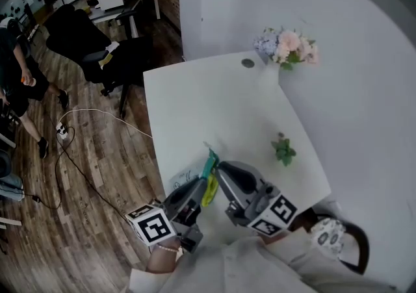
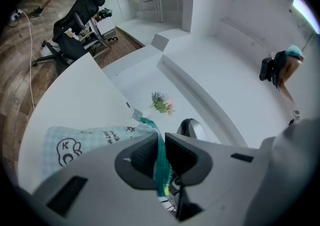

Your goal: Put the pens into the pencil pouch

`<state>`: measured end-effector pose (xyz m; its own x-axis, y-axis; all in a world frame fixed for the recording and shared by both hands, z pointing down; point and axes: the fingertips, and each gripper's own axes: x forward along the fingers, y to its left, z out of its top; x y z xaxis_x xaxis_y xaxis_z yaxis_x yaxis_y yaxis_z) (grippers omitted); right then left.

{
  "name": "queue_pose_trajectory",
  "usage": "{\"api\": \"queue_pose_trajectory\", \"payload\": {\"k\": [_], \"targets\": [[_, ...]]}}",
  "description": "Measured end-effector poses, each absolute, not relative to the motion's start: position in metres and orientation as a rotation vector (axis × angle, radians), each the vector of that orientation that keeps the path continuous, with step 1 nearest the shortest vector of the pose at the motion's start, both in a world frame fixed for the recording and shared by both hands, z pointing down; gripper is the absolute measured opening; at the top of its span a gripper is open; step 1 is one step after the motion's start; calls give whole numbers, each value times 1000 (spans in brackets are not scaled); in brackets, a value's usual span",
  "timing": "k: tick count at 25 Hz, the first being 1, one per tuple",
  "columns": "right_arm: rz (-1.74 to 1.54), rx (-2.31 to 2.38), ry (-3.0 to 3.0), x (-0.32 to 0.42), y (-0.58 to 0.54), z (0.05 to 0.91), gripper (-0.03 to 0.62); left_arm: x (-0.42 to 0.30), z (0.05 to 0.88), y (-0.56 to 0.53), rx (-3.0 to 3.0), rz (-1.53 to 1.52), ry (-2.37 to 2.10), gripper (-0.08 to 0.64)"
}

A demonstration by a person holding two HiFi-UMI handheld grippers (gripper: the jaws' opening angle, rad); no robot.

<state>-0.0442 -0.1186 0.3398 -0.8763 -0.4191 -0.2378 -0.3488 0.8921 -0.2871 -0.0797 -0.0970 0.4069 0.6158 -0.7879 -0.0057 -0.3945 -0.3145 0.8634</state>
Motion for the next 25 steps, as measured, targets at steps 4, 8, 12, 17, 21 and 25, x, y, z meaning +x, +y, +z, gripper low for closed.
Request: {"api": "queue_pose_trajectory", "payload": {"k": [4, 8, 12, 17, 21, 25], "targets": [[-338, -593, 2754, -39, -118, 338, 40, -78, 406, -96, 1937, -543, -934, 44], [-343, -628, 2750, -32, -121, 338, 40, -77, 405, -96, 1957, -528, -936, 44], [-361, -668, 2775, -27, -121, 343, 40, -79, 403, -97, 2013, -451, -973, 44], [-413, -720, 2855, -25, -118, 362, 40, -90, 402, -99, 2111, -312, -1064, 44], [-457, -754, 2911, -22, -115, 376, 40, -94, 400, -102, 2159, -252, -1087, 44], [-525, -812, 2949, -16, -114, 389, 40, -96, 407, -102, 2229, -103, -1134, 44]]}}
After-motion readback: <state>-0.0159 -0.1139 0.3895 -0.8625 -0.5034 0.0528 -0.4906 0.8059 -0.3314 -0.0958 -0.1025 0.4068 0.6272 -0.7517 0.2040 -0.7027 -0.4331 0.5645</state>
